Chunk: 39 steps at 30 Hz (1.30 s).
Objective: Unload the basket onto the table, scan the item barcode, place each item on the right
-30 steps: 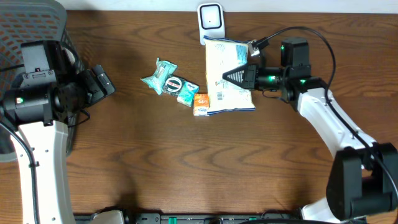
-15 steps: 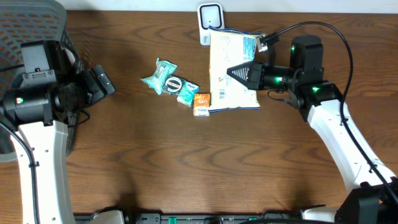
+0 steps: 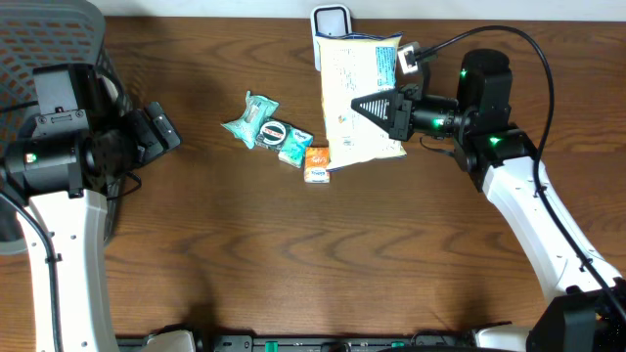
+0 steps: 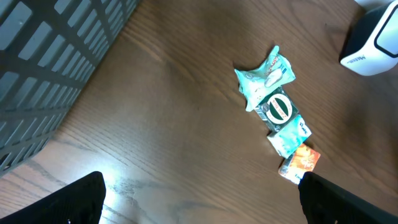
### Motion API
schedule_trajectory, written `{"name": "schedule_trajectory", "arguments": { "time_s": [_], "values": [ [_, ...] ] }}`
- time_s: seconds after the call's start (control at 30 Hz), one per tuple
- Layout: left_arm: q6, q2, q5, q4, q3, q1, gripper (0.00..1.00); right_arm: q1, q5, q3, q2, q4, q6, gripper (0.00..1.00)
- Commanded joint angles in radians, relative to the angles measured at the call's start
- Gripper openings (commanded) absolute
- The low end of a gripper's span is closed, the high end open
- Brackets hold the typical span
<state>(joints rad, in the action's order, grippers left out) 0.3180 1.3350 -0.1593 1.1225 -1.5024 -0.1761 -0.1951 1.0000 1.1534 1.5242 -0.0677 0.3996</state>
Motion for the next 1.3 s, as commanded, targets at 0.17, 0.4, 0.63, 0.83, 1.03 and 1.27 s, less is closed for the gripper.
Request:
{"name": "schedule_trajectory", "arguments": {
  "time_s": [0.17,0.4,0.63,0.83,1.03,1.27],
  "values": [
    [0.002,0.002,-0.005,0.003,-0.022,-0.004,0.98,-0.002,0.046,0.006,-0.02,0.016,0.03,0.01],
    [0.002,0.002,-0.005,0.003,-0.022,-0.004,0.98,-0.002,0.046,0.006,-0.019,0.014,0.03,0.01],
    [0.002,0.002,-0.005,0.002,-0.022,-0.004,0.98,-0.002,0.046,0.006,-0.019,0.016,0.03,0.01],
    [0.002,0.002,-0.005,0.003,-0.022,-0.004,0.98,-0.002,0.041,0.006,-0.019,0.016,0.031,0.01],
    [0.002,0.002,-0.005,0.003,-0.022,-0.004,0.98,-0.003,0.038,0.006,-0.019,0.015,0.031,0.01],
    [0.002,0.002,-0.005,0.003,-0.022,-0.004,0.98,-0.003,0.038,0.006,-0.019,-0.002,0.031,0.01]
  ]
}}
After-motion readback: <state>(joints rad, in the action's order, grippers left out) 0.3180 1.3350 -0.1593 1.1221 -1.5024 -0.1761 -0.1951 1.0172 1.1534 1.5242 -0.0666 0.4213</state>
